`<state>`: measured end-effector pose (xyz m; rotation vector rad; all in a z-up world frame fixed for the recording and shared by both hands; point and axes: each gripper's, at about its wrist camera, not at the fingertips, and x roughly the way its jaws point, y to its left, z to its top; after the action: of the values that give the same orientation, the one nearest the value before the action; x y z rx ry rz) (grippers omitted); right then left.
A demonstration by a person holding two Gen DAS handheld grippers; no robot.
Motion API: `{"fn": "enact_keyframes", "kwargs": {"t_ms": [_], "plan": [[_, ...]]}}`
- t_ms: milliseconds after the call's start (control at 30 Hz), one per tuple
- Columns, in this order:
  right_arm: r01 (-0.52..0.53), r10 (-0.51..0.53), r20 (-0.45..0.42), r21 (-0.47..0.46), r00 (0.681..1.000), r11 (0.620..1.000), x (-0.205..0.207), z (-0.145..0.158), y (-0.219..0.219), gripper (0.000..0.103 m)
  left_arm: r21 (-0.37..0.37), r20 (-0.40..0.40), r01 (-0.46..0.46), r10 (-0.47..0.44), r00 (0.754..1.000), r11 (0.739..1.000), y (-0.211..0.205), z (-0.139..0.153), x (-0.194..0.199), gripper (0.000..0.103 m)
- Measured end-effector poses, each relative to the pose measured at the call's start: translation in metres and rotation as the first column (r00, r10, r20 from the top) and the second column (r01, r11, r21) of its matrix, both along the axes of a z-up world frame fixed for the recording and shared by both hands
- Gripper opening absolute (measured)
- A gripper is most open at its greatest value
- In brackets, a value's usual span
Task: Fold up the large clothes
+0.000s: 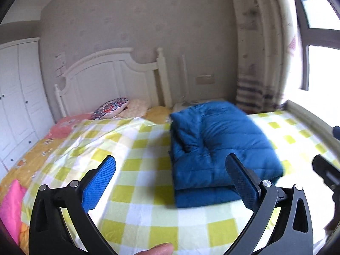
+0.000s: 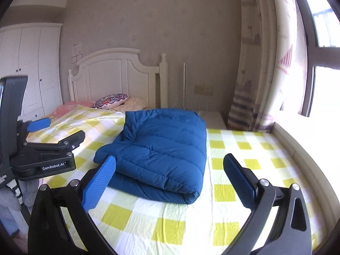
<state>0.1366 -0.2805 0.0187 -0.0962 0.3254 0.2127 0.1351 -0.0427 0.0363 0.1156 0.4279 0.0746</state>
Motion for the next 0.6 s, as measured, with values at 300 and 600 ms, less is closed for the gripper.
{"fn": "enact_keyframes", "kwargs": {"t_ms": [300, 600], "plan": [[0.011, -0.011, 0.006, 0.038, 1.000, 0.999, -0.012, 0.007, -0.013, 0.100, 0.007, 0.035, 0.049, -0.049, 0.998, 0.999, -0.015, 0.014, -0.015, 0.099], [0.013, -0.013, 0.007, 0.055, 1.000, 0.998, -0.016, 0.010, -0.017, 0.100, 0.004, 0.054, 0.038, -0.038, 0.998, 0.999, -0.013, 0.016, -0.024, 0.099]]}}
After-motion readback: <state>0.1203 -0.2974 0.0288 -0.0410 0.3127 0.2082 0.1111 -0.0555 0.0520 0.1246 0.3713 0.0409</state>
